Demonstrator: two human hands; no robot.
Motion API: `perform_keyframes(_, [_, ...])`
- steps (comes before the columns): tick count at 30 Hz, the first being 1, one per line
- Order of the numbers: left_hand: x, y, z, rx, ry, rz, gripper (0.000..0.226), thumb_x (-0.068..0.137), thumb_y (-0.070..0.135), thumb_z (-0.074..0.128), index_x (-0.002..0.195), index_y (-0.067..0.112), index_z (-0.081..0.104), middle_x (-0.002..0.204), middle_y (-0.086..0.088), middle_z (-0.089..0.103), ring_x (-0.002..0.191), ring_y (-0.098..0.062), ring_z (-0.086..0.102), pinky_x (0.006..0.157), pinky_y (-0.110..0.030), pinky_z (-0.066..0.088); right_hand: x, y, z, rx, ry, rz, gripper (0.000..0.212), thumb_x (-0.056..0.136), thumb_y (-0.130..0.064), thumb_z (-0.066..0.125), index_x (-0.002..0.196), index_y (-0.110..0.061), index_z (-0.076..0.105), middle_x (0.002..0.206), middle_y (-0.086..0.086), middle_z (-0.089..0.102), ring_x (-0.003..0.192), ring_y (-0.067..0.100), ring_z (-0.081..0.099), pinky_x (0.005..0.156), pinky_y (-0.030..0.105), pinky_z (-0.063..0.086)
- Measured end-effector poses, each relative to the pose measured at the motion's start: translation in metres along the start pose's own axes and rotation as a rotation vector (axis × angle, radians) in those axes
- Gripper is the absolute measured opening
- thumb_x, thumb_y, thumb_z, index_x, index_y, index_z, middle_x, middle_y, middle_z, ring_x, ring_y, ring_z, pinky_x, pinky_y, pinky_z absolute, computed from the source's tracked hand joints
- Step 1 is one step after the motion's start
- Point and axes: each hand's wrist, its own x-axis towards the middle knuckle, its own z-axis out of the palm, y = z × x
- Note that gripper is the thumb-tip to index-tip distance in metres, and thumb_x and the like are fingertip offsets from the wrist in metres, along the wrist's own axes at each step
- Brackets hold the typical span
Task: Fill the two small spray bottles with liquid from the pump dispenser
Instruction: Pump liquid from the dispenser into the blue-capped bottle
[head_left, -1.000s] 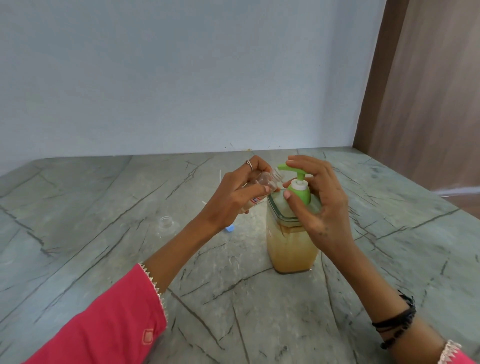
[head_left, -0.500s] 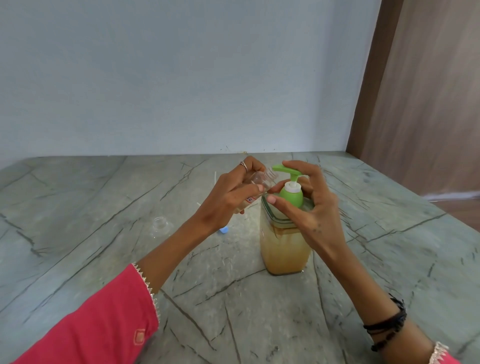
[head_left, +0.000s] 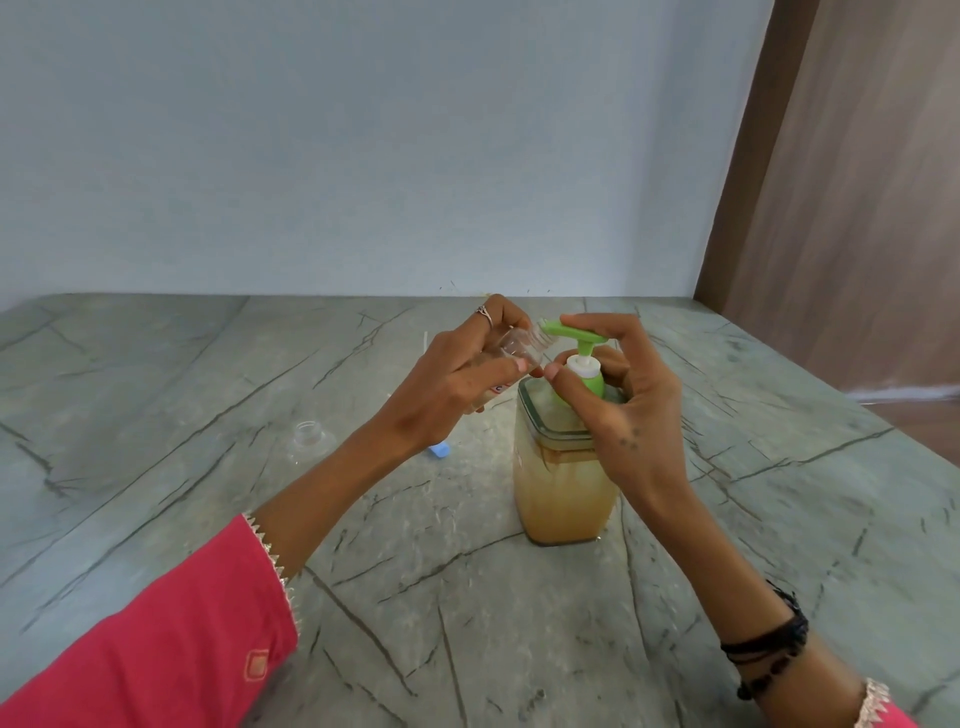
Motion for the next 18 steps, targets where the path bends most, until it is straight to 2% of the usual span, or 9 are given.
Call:
perform_keyframes(3, [-0.0008, -0.0005, -0.0005, 0.014, -0.007, 0.02, 0.027, 0.071, 0.044, 0.047, 0.092, 0.029, 0.05, 0.078, -0.015, 0.058, 0.064, -0.038, 0.048, 0.051, -0.042, 0.042, 0.0008, -0.002, 0.0006, 0.023, 0.017, 0.043, 0.026, 0.083, -0.005, 0.071, 0.097, -0.024, 0.06, 0.085, 0.002, 0.074, 0.076, 0.019, 0.072, 0.063, 0.045, 0.058])
perform_keyframes(6, [-0.0001, -0.0009, -0.0009, 0.037, -0.007, 0.028, 0.033, 0.07, 0.045, 0.047, 0.093, 0.022, 0.051, 0.073, 0.006, 0.059, 0.067, -0.037, 0.049, 0.052, -0.041, 0.042, 0.003, -0.0039, 0.0012, -0.011, 0.034, 0.051, 0.026, 0.082, -0.007, 0.071, 0.084, -0.029, 0.058, 0.082, -0.002, 0.073, 0.074, 0.02, 0.07, 0.063, 0.047, 0.057])
perform_keyframes(8, [0.0, -0.0015, -0.0009, 0.038, -0.005, 0.028, 0.033, 0.07, 0.045, 0.047, 0.093, 0.022, 0.051, 0.075, 0.01, 0.06, 0.07, -0.037, 0.05, 0.053, -0.038, 0.042, 0.0043, -0.0044, 0.0012, -0.022, 0.029, 0.045, 0.029, 0.082, -0.007, 0.071, 0.081, -0.032, 0.056, 0.087, -0.002, 0.071, 0.074, 0.024, 0.069, 0.063, 0.049, 0.055])
perform_keyframes(10, [-0.0004, -0.0013, -0.0009, 0.019, -0.005, 0.019, 0.031, 0.07, 0.044, 0.049, 0.093, 0.023, 0.051, 0.076, 0.002, 0.06, 0.069, -0.035, 0.05, 0.053, -0.035, 0.043, 0.0044, -0.0044, 0.0004, -0.022, 0.007, 0.042, 0.03, 0.083, -0.007, 0.071, 0.085, -0.034, 0.056, 0.087, -0.001, 0.071, 0.075, 0.023, 0.07, 0.065, 0.05, 0.055])
perform_keyframes(12, [-0.0008, -0.0007, -0.0005, -0.009, -0.007, 0.003, 0.023, 0.073, 0.037, 0.053, 0.092, 0.025, 0.051, 0.079, -0.004, 0.061, 0.066, -0.026, 0.051, 0.053, -0.033, 0.043, 0.0026, -0.0043, -0.0004, -0.02, -0.017, 0.034, 0.031, 0.085, -0.007, 0.069, 0.094, -0.033, 0.056, 0.087, -0.002, 0.072, 0.077, 0.021, 0.071, 0.067, 0.05, 0.056])
perform_keyframes(14, [-0.0011, 0.0001, 0.0001, -0.031, -0.006, -0.016, 0.016, 0.077, 0.028, 0.052, 0.092, 0.025, 0.051, 0.079, 0.001, 0.061, 0.066, -0.013, 0.052, 0.053, -0.03, 0.044, 0.0006, -0.0043, -0.0013, -0.008, -0.031, 0.031, 0.032, 0.086, -0.007, 0.068, 0.101, -0.032, 0.054, 0.091, -0.002, 0.073, 0.079, 0.02, 0.071, 0.068, 0.048, 0.057])
perform_keyframes(18, [-0.0011, 0.0003, 0.0007, -0.047, -0.008, -0.035, 0.015, 0.078, 0.025, 0.049, 0.093, 0.023, 0.05, 0.073, 0.014, 0.06, 0.062, -0.004, 0.052, 0.051, -0.023, 0.044, -0.0007, -0.0019, -0.0022, -0.008, -0.043, 0.018, 0.033, 0.087, -0.01, 0.068, 0.107, -0.031, 0.053, 0.091, 0.002, 0.073, 0.083, 0.021, 0.071, 0.071, 0.05, 0.057])
